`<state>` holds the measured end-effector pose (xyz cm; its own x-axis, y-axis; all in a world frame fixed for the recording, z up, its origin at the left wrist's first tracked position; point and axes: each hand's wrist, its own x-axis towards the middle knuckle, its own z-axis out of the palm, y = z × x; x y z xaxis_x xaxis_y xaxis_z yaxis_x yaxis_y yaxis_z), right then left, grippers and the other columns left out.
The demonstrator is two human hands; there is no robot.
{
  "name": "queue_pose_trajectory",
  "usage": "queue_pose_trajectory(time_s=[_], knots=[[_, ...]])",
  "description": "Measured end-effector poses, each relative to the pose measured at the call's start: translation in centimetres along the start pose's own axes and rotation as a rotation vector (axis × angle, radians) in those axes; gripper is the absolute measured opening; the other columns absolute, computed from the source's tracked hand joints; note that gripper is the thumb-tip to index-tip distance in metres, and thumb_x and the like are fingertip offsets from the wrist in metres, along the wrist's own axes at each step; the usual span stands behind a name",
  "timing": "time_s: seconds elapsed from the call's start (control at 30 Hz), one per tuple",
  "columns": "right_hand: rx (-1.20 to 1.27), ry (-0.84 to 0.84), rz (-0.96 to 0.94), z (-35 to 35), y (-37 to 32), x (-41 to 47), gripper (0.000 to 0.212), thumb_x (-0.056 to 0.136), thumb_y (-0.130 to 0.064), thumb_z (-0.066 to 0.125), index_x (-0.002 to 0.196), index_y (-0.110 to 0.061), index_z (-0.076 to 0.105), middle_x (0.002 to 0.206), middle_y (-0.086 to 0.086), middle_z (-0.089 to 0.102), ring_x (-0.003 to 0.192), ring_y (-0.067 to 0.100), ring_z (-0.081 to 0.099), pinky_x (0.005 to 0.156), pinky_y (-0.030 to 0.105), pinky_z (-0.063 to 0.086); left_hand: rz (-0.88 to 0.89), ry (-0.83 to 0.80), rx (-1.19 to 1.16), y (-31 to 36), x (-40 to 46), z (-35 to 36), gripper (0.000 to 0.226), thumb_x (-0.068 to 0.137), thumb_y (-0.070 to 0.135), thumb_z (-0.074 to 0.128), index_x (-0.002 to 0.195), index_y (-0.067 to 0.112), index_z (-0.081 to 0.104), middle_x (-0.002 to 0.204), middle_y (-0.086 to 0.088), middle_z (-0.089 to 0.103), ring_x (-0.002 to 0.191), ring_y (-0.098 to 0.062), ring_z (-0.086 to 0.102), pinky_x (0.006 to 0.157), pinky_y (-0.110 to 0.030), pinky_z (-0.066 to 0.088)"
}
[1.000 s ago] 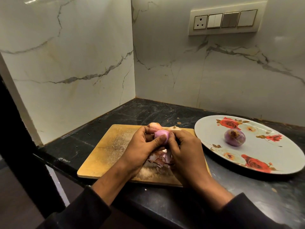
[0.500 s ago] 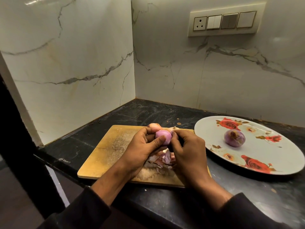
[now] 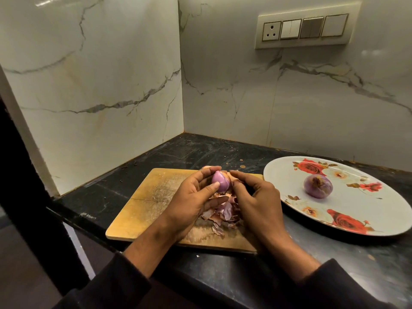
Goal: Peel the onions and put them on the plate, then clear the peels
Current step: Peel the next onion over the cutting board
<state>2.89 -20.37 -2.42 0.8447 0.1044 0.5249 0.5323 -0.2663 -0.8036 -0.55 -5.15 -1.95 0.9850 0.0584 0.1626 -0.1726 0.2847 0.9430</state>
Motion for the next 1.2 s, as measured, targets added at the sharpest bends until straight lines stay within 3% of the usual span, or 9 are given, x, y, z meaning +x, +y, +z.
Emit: queue_pose_trajectory(time_s=[0.07,0.17,0.4,0.53,0.7,0.87,0.97,1.2], knots=[[0.024,-0.003,-0.007,0.08,-0.02,0.14,0.027,0.097,-0.028,0.066,0.122,-0.023,0.073,0.11,-0.014,0.073,0.094,-0.007,0.067,0.08,0.011,0.055,0.011,-0.026,0.019,0.02,-0.1,0.06,0.038,0.097,-0.003,0.053,0.132,0.01,0.059,0.127,-0.011,0.067,0.117,-0.024,0.067,0.093,-0.037,0.059],[0.044,-0.024,-0.034,0.11,-0.08,0.04,0.024,0.095,-0.028,0.069,0.118,-0.027,0.075,0.101,-0.022,0.073,0.092,-0.006,0.07,0.078,0.017,0.058,0.023,-0.079,0.05,0.0,-0.25,0.33,0.038,0.096,-0.003,0.055,0.133,0.008,0.059,0.124,-0.012,0.07,0.117,-0.025,0.067,0.097,-0.04,0.056],[-0.058,-0.002,-0.121,0.26,-0.05,0.03,0.018,0.096,-0.02,0.068,0.111,-0.024,0.078,0.082,-0.03,0.064,0.083,-0.011,0.067,0.067,0.008,0.05,0.101,-0.037,0.182,-0.2,-0.08,0.19,0.042,0.083,-0.007,0.07,0.121,0.01,0.066,0.118,-0.011,0.073,0.112,-0.026,0.069,0.092,-0.037,0.059],[-0.107,-0.028,-0.13,0.21,-0.21,0.0,0.016,0.097,-0.02,0.065,0.104,-0.022,0.079,0.073,-0.029,0.06,0.082,-0.009,0.066,0.064,0.011,0.052,0.123,-0.021,0.195,-0.21,-0.12,0.24,0.041,0.077,-0.013,0.073,0.111,0.01,0.068,0.117,-0.009,0.073,0.107,-0.026,0.071,0.088,-0.037,0.06],[-0.097,-0.045,-0.119,0.06,-0.21,0.14,0.014,0.096,-0.017,0.067,0.1,-0.02,0.08,0.073,-0.027,0.063,0.079,-0.009,0.066,0.063,0.007,0.048,0.134,-0.03,0.181,-0.21,-0.15,0.28,0.041,0.076,-0.014,0.073,0.106,0.014,0.071,0.118,-0.01,0.072,0.105,-0.027,0.072,0.083,-0.032,0.06],[-0.093,-0.012,-0.109,0.16,-0.27,0.1,0.013,0.095,-0.016,0.068,0.099,-0.02,0.08,0.074,-0.026,0.062,0.083,-0.007,0.065,0.066,0.009,0.05,0.138,-0.047,0.206,-0.26,-0.06,0.15,0.042,0.077,-0.012,0.073,0.11,0.014,0.07,0.121,-0.009,0.07,0.111,-0.026,0.07,0.091,-0.038,0.059],[-0.067,0.005,-0.087,0.28,-0.45,-0.02,0.015,0.095,-0.015,0.068,0.095,-0.028,0.075,0.074,-0.027,0.062,0.083,-0.007,0.065,0.066,0.009,0.051,0.137,-0.058,0.19,-0.2,-0.14,0.2,0.043,0.079,-0.014,0.071,0.113,0.011,0.068,0.119,-0.007,0.072,0.109,-0.024,0.071,0.088,-0.034,0.059],[-0.042,0.039,-0.042,0.41,-0.28,0.02,0.012,0.095,-0.018,0.068,0.096,-0.025,0.078,0.076,-0.024,0.066,0.08,-0.006,0.065,0.064,0.01,0.05,0.136,-0.076,0.214,-0.03,-0.33,0.39,0.042,0.083,-0.015,0.067,0.116,0.01,0.065,0.12,-0.005,0.069,0.109,-0.021,0.07,0.088,-0.033,0.059]])
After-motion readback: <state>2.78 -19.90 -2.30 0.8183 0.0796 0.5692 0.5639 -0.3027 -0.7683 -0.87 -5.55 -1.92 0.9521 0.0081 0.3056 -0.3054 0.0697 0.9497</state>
